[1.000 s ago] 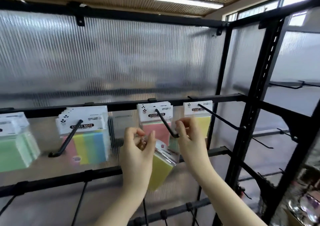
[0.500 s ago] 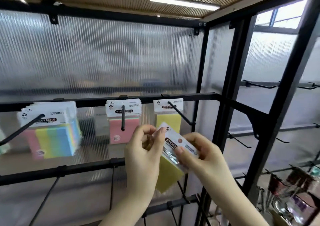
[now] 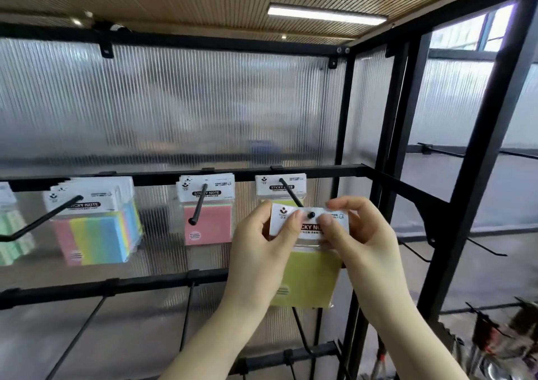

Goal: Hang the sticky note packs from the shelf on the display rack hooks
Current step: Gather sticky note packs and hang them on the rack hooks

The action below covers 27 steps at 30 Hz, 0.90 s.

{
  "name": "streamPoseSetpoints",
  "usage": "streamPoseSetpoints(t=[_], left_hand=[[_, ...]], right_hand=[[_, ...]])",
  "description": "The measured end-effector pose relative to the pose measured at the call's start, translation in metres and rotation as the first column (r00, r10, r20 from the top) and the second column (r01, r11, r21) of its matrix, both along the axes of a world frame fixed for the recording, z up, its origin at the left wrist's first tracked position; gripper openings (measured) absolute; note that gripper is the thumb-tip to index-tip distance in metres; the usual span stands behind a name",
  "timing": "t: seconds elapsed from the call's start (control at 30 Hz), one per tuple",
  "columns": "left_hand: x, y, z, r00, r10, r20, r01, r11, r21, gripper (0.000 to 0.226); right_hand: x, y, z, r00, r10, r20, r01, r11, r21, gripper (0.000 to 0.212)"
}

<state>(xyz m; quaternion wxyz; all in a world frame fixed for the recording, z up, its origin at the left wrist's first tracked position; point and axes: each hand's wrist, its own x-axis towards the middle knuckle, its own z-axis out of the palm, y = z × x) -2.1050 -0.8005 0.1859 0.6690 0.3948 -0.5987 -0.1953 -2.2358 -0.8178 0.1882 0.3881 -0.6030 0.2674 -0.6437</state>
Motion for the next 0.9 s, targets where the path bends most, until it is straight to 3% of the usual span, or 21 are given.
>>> streamPoseSetpoints(t=[0.13, 0.23, 0.33, 0.47, 0.7, 0.9], left_hand=[[0.0, -0.007, -0.009, 0.996, 0.068, 0.052, -0.067, 0.998, -0.016, 0.025], [0.001, -0.016, -0.013, 0.989, 0.145, -0.007, -0.145, 0.989, -0.018, 0.026], [0.007, -0.031, -0.018, 0.945, 0.324, 0.038, -0.324, 0.946, -0.022, 0.035], [0.016, -0.049, -0.02, 0.871, 0.476, 0.122, -0.464, 0.878, -0.117, 0.034], [0.022, -0.074, -0.021, 0.824, 0.544, 0.159, -0.544, 0.838, -0.051, 0.029], [0.017, -0.079, -0.039, 0.789, 0.577, 0.212, -0.601, 0.796, 0.07, 0.027]], right_hand=[[0.0, -0.012, -0.008, 1.0, 0.006, -0.013, -0.006, 1.0, -0.02, 0.01], [0.005, -0.025, -0.012, 0.994, -0.063, -0.085, 0.059, 0.997, -0.048, 0.018], [0.009, -0.042, -0.014, 0.983, -0.136, -0.123, 0.127, 0.989, -0.078, 0.03], [0.012, -0.068, -0.018, 0.981, -0.083, -0.175, 0.083, 0.996, -0.006, 0.03], [0.025, -0.102, -0.026, 0.947, -0.208, -0.243, 0.236, 0.968, 0.09, 0.025], [0.027, -0.106, -0.049, 0.927, -0.19, -0.322, 0.274, 0.931, 0.241, 0.022]])
